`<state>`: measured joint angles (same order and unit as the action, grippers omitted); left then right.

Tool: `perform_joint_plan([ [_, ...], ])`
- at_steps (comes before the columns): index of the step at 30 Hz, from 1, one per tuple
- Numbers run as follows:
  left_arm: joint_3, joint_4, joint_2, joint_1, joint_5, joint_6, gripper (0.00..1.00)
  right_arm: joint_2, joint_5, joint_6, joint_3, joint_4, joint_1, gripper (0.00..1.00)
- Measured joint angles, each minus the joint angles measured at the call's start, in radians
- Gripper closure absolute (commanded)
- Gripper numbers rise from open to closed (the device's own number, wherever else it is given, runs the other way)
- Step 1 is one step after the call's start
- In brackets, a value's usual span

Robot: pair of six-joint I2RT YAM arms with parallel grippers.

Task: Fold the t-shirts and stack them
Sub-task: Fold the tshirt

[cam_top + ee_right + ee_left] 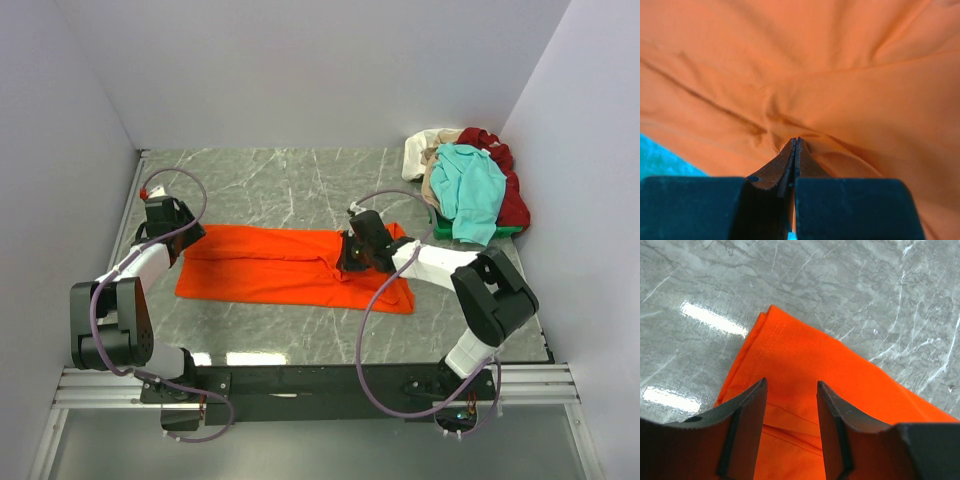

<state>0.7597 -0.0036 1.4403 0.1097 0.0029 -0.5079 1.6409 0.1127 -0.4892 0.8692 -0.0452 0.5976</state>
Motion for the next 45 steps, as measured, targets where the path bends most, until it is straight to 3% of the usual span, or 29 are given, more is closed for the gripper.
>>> perform_joint_plan([
  [21,0.0,0.0,0.0,0.0,0.0,0.01,0.5,-0.057,-0.093,-0.046,-0.005,-0.091,0.135,1.0],
  [23,0.0,0.0,0.0,0.0,0.0,0.01,0.5,-0.057,-0.101,-0.049,-0.005,-0.101,0.146,0.94],
  [25,0.0,0.0,0.001,0.0,0.0,0.01,0.5,-0.057,-0.106,-0.055,-0.005,-0.108,0.157,0.77],
  [27,0.0,0.0,0.003,0.0,0.0,0.011,0.5,-0.06,-0.106,-0.056,-0.005,-0.117,0.166,0.65],
  [30,0.0,0.0,0.007,0.0,0.0,0.014,0.5,-0.079,-0.115,-0.057,-0.005,-0.143,0.171,0.58],
  [36,0.0,-0.001,0.013,0.0,0.0,0.017,0.5,-0.139,-0.158,-0.047,0.017,-0.169,0.162,0.55],
  [45,0.0,0.006,0.013,-0.006,0.014,0.016,0.5,-0.145,-0.15,-0.028,0.035,-0.146,0.022,0.55],
])
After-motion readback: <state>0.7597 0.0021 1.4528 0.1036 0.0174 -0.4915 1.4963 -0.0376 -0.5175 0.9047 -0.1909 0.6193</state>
